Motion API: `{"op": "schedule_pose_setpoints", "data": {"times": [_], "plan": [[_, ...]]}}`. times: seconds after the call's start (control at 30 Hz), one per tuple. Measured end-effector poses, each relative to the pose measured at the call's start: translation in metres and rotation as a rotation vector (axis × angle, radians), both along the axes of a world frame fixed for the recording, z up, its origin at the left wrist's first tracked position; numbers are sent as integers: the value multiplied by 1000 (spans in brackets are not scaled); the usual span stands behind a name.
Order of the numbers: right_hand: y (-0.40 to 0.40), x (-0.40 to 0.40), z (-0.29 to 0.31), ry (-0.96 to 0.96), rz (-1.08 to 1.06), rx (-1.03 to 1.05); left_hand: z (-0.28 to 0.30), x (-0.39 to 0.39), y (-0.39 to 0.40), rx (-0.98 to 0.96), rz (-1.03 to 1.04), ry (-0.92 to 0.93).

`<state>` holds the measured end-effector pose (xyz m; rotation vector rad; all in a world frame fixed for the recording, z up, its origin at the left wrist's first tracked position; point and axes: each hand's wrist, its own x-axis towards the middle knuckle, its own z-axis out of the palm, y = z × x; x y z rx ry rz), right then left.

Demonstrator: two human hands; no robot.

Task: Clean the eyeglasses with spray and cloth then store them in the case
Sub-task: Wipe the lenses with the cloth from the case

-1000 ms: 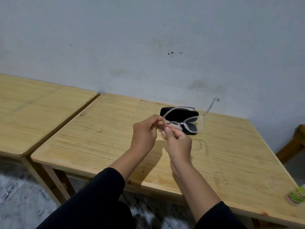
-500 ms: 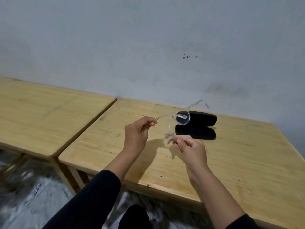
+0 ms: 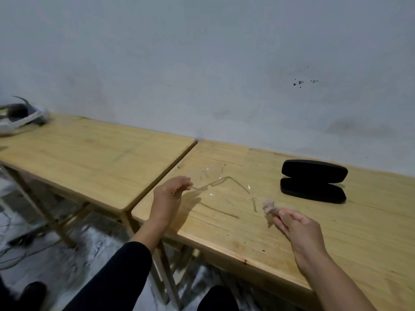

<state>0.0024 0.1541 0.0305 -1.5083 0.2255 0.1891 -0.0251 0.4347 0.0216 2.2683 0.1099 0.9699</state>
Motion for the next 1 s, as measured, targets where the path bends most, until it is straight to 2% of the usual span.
{"op": "schedule_pose_setpoints", "data": {"times": [0.23,0.4,0.53,0.7,0.8,0.87,1.0], "plan": [[5,1,-6,9,16,6,-9,-1,10,45,22,88],[6,3,-6,7,11,10,-12,1,11,-79,18,174],[2,4,-5,11,5,20,-15,1,13,45,19,160],[-4,5,2,-8,-20,13,-7,2,1,208,31,-1],[-12,6,7,-15,-47,25,5,9,-34,192,-98,-122],[-17,7,10,-19,-62,32,11,15,-65,151,-233,-127],[-32,6,16,-37,-64,38,15,26,-138,-63,-487,121]]}}
